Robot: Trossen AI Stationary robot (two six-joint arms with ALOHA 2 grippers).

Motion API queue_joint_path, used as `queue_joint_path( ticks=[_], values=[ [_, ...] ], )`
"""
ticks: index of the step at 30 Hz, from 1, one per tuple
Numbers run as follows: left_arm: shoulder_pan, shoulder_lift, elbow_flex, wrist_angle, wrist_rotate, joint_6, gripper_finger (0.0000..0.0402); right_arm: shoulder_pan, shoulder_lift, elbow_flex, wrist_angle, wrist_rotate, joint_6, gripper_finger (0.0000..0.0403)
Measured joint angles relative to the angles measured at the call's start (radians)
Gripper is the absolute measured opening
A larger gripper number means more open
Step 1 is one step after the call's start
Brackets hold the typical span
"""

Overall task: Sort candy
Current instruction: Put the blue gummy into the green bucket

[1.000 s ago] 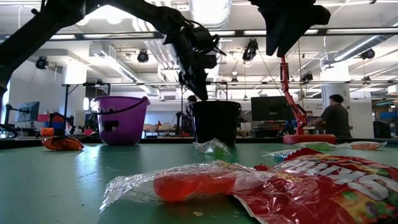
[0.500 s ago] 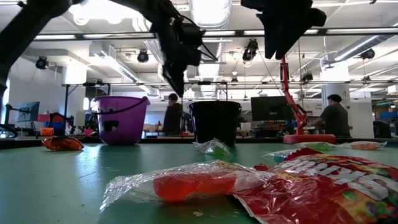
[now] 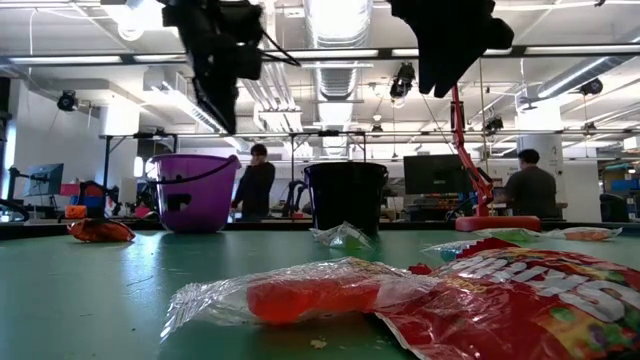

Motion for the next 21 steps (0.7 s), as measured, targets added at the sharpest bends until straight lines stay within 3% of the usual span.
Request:
queue_joint_path(
  ticks=[5,12,21],
  values=[
    [-0.015,-0.133,-0.15,0.062,0.0,-0.077,0.0113,0.019,0.0,-0.003,0.113,-0.146,0.042,0.012],
    [-0.043,-0.284,-0.289,0.157,0.0,-0.126,0.0113,0.082,0.001,-0.005,0.194,-0.14,0.122,0.0132],
    [-0.056,-0.379,-0.299,0.166,0.0,-0.182,0.0113,0.148,0.052,-0.007,0.199,-0.132,0.252,0.0163]
  ],
)
